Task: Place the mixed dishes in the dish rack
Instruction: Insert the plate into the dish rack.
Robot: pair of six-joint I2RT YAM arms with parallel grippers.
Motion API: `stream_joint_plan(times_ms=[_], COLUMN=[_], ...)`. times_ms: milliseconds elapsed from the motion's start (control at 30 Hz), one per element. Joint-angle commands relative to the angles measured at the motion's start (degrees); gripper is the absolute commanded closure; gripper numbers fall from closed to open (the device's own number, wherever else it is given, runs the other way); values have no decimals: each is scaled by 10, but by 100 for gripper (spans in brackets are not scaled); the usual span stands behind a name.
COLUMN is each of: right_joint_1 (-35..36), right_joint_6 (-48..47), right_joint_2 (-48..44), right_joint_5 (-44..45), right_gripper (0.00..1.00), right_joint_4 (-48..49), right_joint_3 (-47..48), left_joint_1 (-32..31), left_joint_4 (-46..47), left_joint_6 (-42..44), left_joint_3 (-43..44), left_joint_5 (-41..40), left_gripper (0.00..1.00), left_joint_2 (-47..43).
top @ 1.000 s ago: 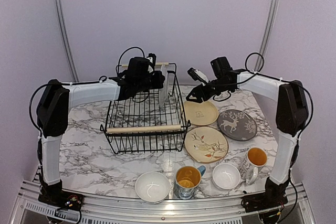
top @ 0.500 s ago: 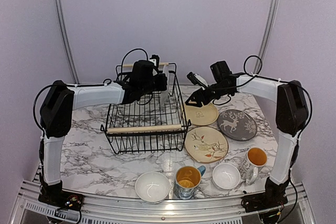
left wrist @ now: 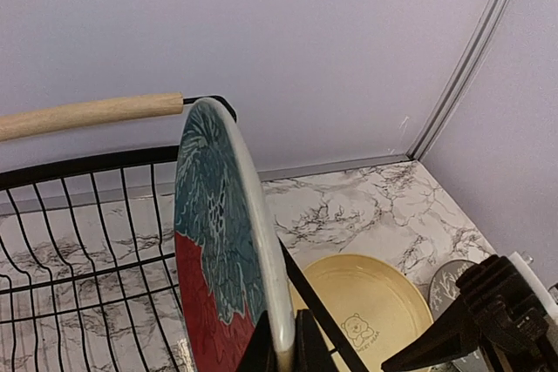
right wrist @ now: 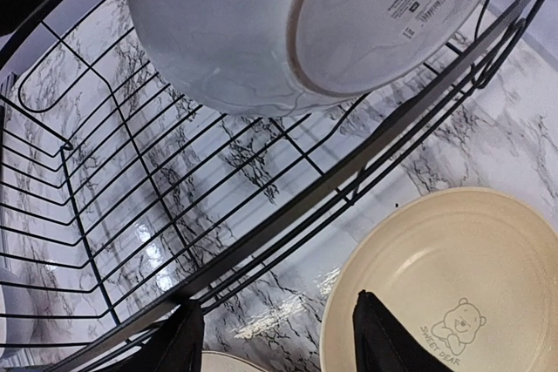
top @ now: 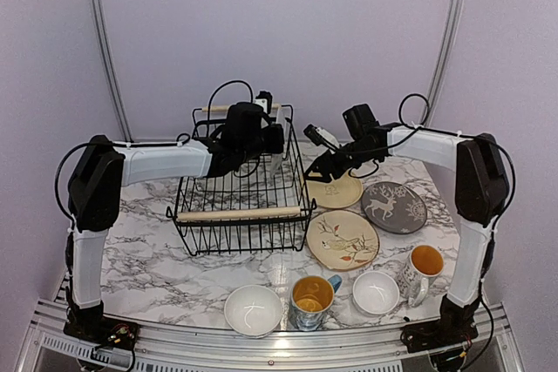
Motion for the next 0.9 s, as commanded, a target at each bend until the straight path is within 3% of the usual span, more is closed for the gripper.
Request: stream_joint_plan(times_ms=[0, 200, 367, 867], right_joint_1=[8, 8, 8, 8], right_joint_6=[-5, -3, -3, -10], right_joint_2=[4, 5, 4, 10], right_joint_5=[-6, -7, -7, -5], right_gripper=[44, 44, 44, 43], right_joint_4=[7, 6, 5, 0], right_joint_3=[2, 2, 2, -1], left_joint_1=[-4, -1, 12, 39], left_joint_4=[127, 136, 191, 259], left_joint_6=[6, 7, -43, -101], left_joint_3=[6, -15, -57, -73], left_joint_5=[-6, -12, 7, 28], left_gripper=[100, 100, 100, 100], left_joint_2=[-81, -104, -102, -42])
